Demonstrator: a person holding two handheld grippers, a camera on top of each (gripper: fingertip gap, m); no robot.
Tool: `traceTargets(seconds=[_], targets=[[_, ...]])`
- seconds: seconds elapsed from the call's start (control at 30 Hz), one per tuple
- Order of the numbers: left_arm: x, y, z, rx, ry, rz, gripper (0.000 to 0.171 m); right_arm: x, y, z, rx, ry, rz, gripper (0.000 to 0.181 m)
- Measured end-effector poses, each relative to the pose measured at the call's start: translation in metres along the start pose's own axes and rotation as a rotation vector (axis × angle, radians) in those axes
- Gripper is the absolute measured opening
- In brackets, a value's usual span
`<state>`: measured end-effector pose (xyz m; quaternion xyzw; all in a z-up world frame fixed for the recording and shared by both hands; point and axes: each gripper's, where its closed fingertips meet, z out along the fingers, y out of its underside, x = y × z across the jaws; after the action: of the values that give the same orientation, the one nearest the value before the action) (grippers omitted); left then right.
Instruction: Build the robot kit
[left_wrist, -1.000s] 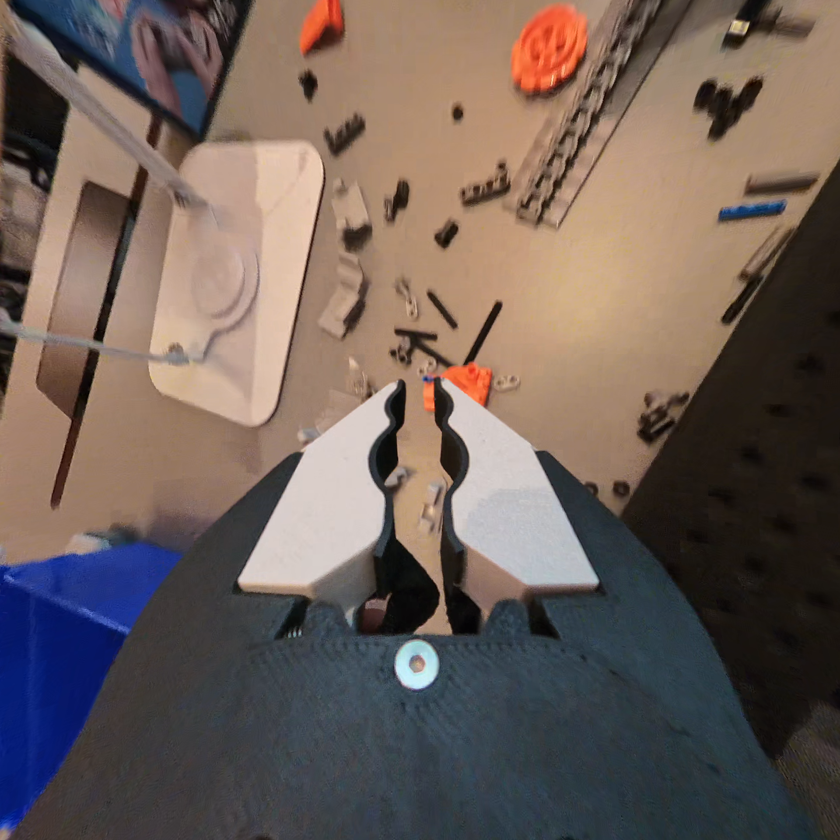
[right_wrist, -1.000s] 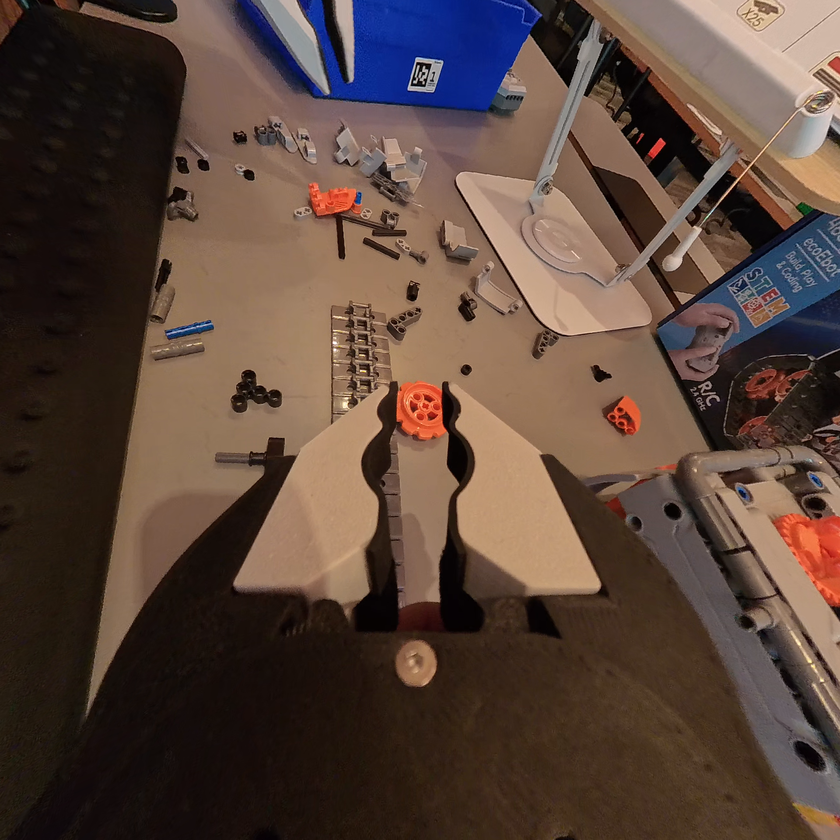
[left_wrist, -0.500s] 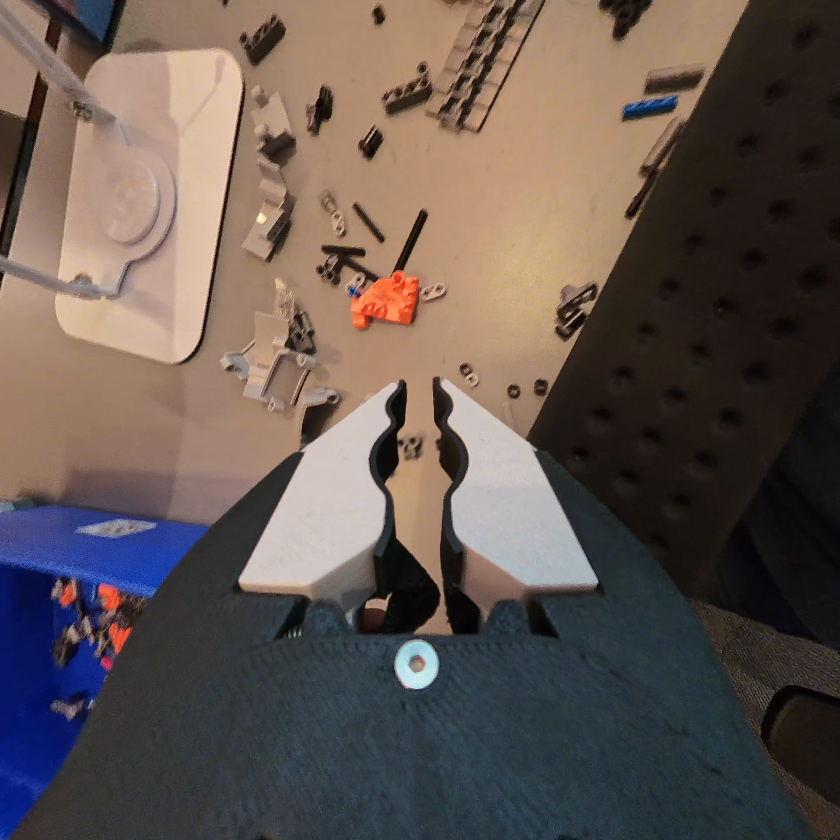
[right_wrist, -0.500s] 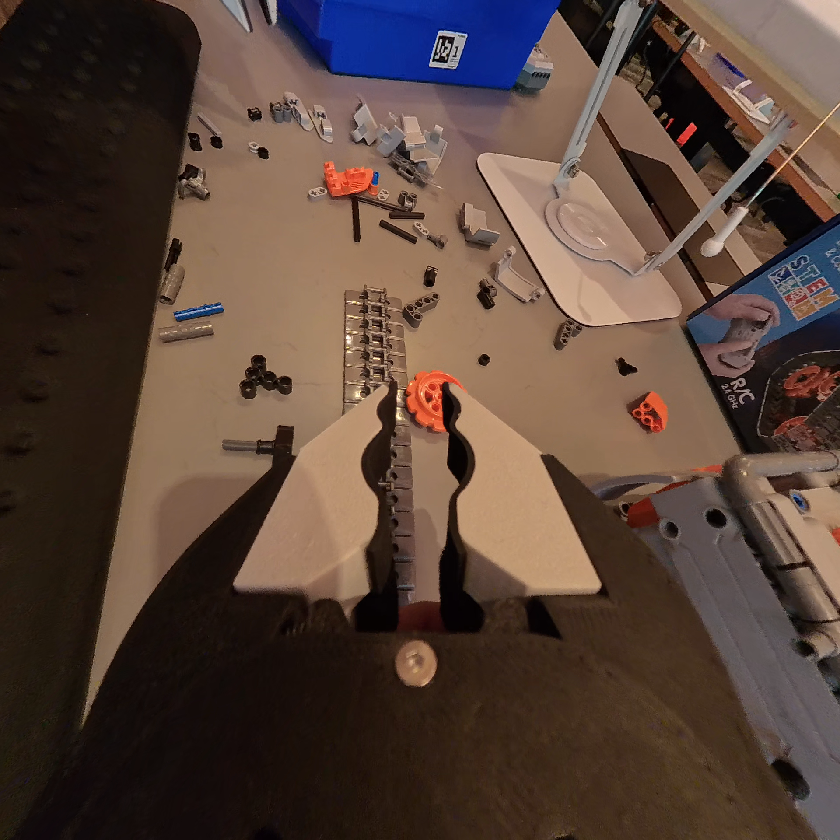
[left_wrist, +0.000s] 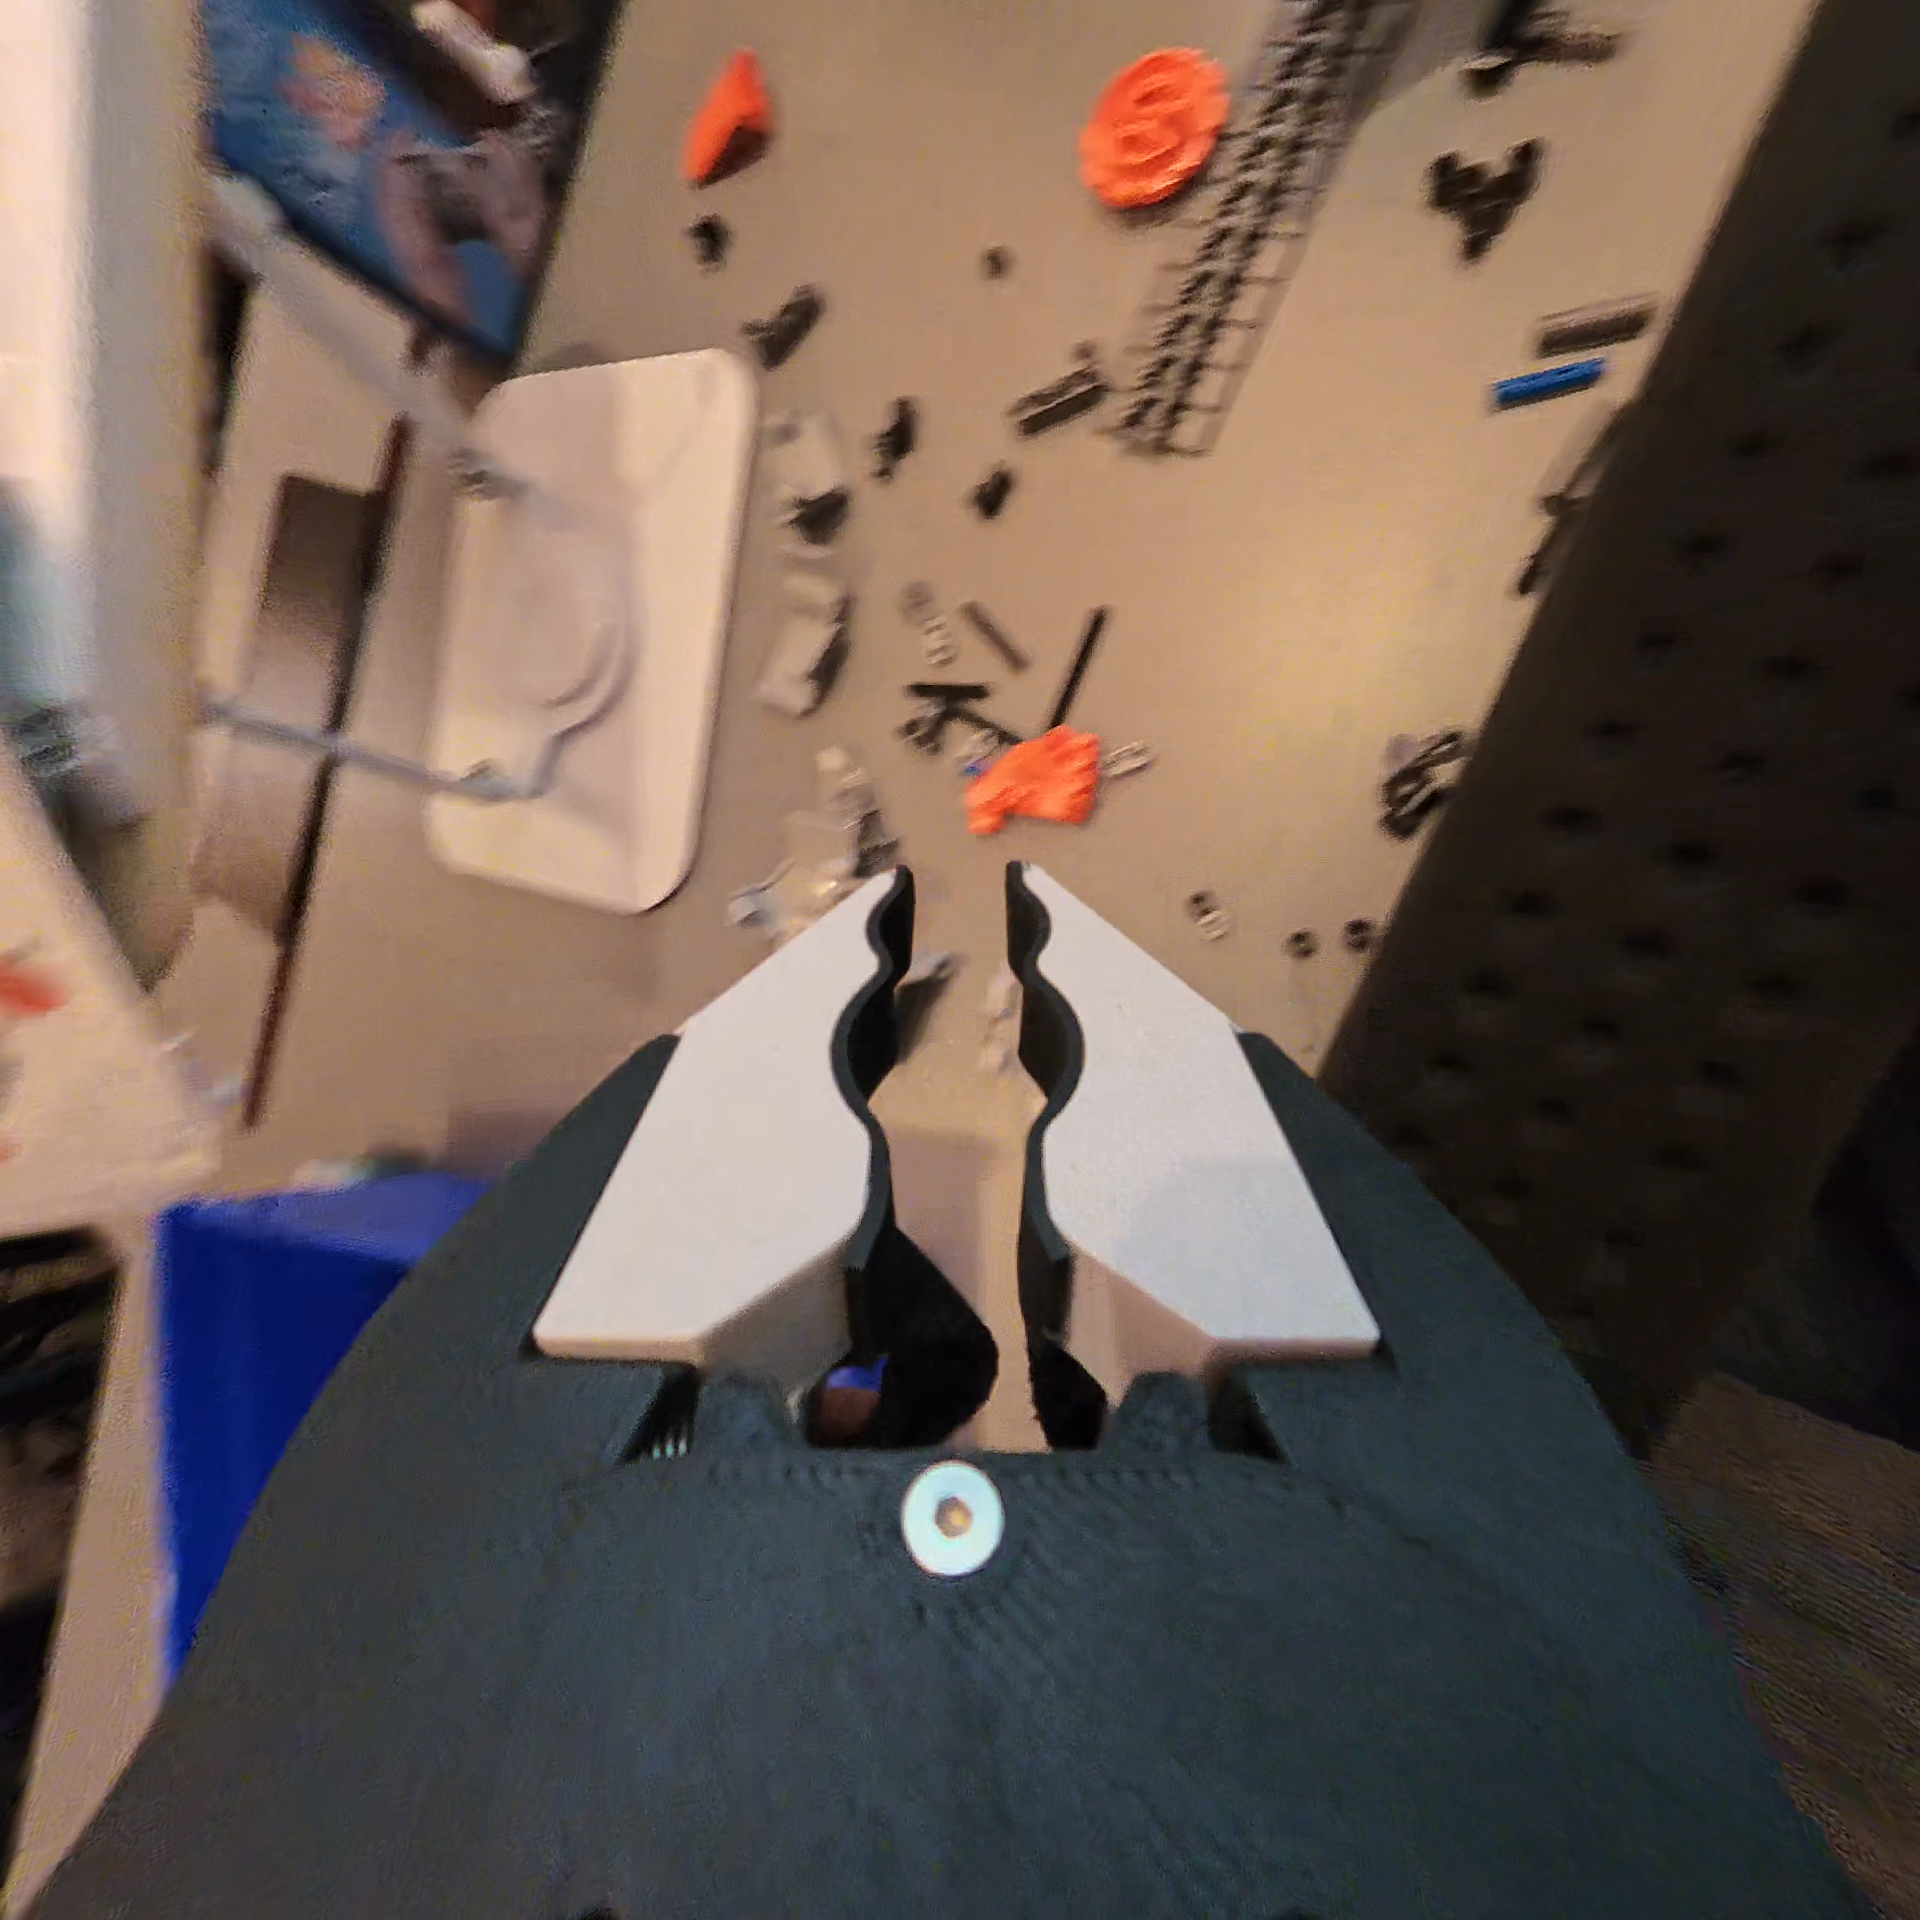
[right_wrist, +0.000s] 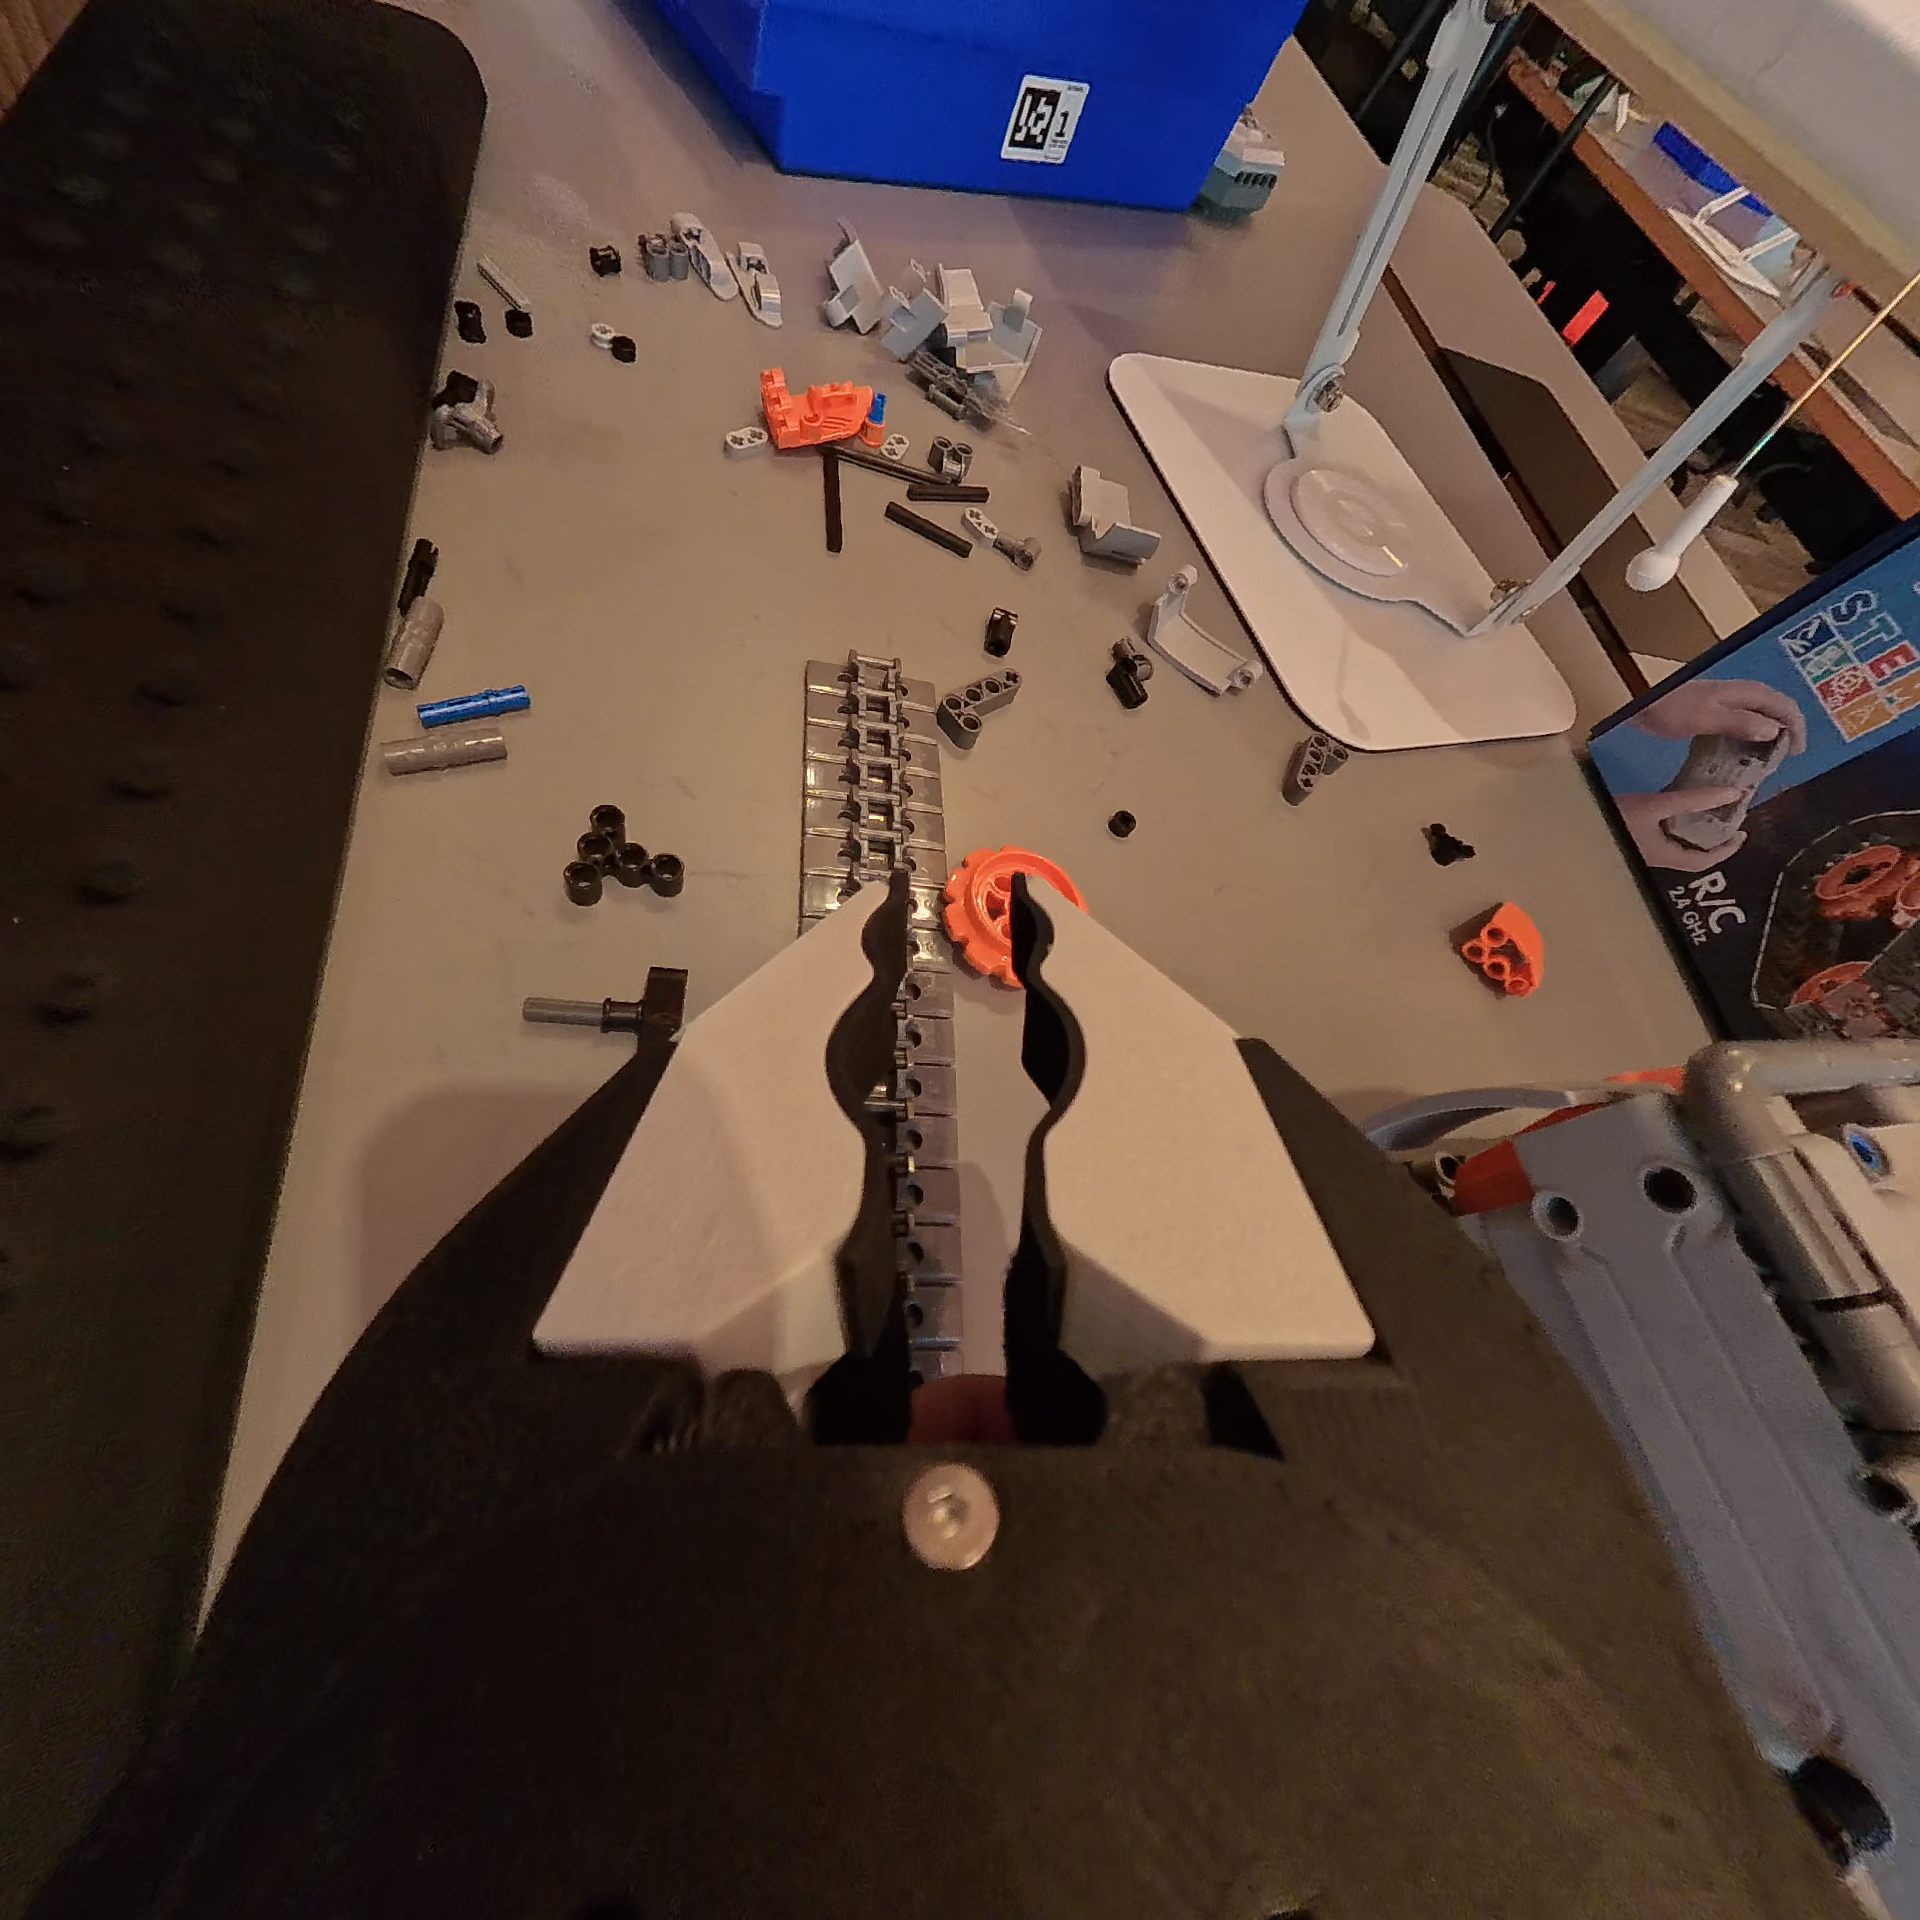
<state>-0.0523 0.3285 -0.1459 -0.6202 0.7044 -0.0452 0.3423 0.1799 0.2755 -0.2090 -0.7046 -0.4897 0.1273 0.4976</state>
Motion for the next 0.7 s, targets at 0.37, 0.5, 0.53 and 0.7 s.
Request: traceTargets(seconds=[0.37, 0.5, 0.53, 0.7], targets=[[-0.122, 0.114, -0.049, -0.151, -0.213, -0.381, 0.015, 0.002, 0.005, 0.002, 0.007, 0.005, 0.007, 0.016], [-0.103, 0.177, -0.036, -0.268, -0.159, -0.501, 0.013, -0.002, 0.007, 0.004, -0.007, -0.002, -0.019, 0.016], [-0.094, 0.184, -0.031, -0.283, -0.147, -0.513, 0.012, -0.001, 0.007, 0.004, -0.006, -0.001, -0.018, 0.016], [-0.065, 0.209, -0.015, -0.321, -0.130, -0.569, 0.007, -0.003, 0.008, 0.006, 0.004, -0.010, 0.001, 0.017]])
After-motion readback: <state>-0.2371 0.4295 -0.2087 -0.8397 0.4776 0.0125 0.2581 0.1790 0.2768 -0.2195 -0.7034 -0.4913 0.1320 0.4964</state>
